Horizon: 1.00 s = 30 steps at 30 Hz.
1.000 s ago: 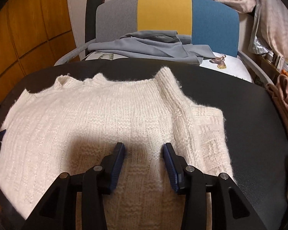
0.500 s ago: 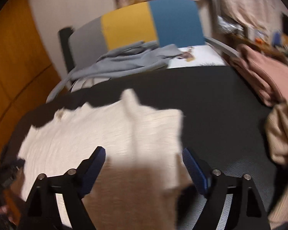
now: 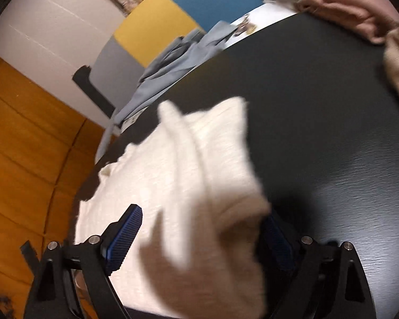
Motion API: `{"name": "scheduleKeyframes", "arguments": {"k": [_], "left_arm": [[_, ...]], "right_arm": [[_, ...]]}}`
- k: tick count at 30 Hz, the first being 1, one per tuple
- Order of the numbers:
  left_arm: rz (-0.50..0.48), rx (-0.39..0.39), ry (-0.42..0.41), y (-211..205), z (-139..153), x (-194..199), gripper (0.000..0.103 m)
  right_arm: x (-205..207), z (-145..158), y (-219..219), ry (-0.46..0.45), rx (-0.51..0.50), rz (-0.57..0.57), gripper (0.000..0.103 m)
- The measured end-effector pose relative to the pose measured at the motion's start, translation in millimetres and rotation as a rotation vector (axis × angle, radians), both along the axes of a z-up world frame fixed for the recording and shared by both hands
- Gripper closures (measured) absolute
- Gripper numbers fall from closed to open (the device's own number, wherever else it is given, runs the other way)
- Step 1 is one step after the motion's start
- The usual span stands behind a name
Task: Fold clothes
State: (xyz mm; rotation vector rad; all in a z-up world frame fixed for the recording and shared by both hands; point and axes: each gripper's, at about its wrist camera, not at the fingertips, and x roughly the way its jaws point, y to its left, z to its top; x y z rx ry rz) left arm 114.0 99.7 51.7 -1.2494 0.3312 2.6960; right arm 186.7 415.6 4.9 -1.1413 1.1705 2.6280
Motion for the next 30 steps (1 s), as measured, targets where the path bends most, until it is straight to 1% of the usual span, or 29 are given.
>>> {"name": "scheduleKeyframes", "arguments": {"k": [1,2,3,4,5,6,8,11,15,16,17,21,22,24,25,26,27,28,29,30], "left_arm": [[-0.004,-0.002,0.000,-0.2,0.1,0.1,0.082],[-0.007,-0.003,0.001,-0.4,0.2,0.1,0.082],[-0.009,0.001,0.000,-1.2,1.9,0.9,0.083],[-0.008,0.022,0.004,-3.6,5.8,3.1,0.083],[-0.013,0.063,0.011,-5.9,10.6,7.0,0.083],[-0.018,0.108,0.019,-8.2,15.4,11.1,0.083],[-0.052,0.187,0.033,-5.2,23.3,21.2,0.083],[-0.145,0.172,0.077,21.7,26.5,40.5,0.083],[-0.274,0.137,0.137,59.6,29.9,66.7,0.082],[-0.291,0.114,0.122,68.7,23.2,68.8,0.082],[-0.302,0.097,0.087,74.6,13.5,67.1,0.082],[-0.348,0.047,0.042,84.3,-20.4,69.1,0.082],[-0.342,0.084,0.018,80.6,-21.1,65.2,0.082],[-0.314,0.192,-0.043,68.1,-19.1,54.5,0.082],[-0.308,0.220,-0.055,64.3,-18.9,52.3,0.082],[-0.310,0.227,-0.051,63.1,-19.7,53.2,0.081],[-0.317,0.216,-0.036,64.0,-20.6,56.2,0.081],[-0.322,0.199,-0.016,65.8,-21.3,59.8,0.081],[-0.321,0.198,-0.008,66.0,-21.6,61.4,0.081],[-0.317,0.202,-0.004,65.6,-21.7,62.5,0.081]], "right_arm": [[-3.9,0.4,-6.5,0.001,0.011,0.017,0.013],[-7.0,1.1,-12.9,-0.003,0.037,0.034,0.018],[-10.6,1.7,-21.0,-0.020,0.099,0.051,0.024],[-14.1,2.3,-29.1,-0.037,0.161,0.067,0.039],[-17.7,3.0,-37.2,-0.054,0.223,0.083,0.051],[-20.3,3.2,-43.4,-0.066,0.269,0.096,0.053],[-19.2,1.4,-43.5,-0.060,0.261,0.095,0.059],[-14.5,-1.6,-37.9,-0.046,0.220,0.076,0.062],[-12.3,-2.0,-36.0,-0.030,0.203,0.074,0.062],[-12.8,-1.9,-35.0,-0.028,0.199,0.073,0.062],[-13.3,-1.8,-34.0,-0.026,0.195,0.073,0.062],[-15.2,-2.2,-33.5,-0.022,0.192,0.075,0.062],[-15.0,-2.2,-32.9,-0.022,0.190,0.076,0.062],[-15.1,-2.7,-30.8,-0.023,0.178,0.073,0.062],[-15.2,-2.7,-29.7,-0.025,0.167,0.066,0.062],[-14.9,-2.4,-28.5,-0.030,0.157,0.056,0.064],[-14.7,-1.5,-27.5,-0.037,0.147,0.048,0.065],[-15.5,-0.3,-26.5,-0.044,0.130,0.046,0.071],[-16.1,0.1,-25.1,-0.045,0.093,0.050,0.075],[-15.1,0.2,-22.3,-0.044,0.043,0.044,0.075]]}}
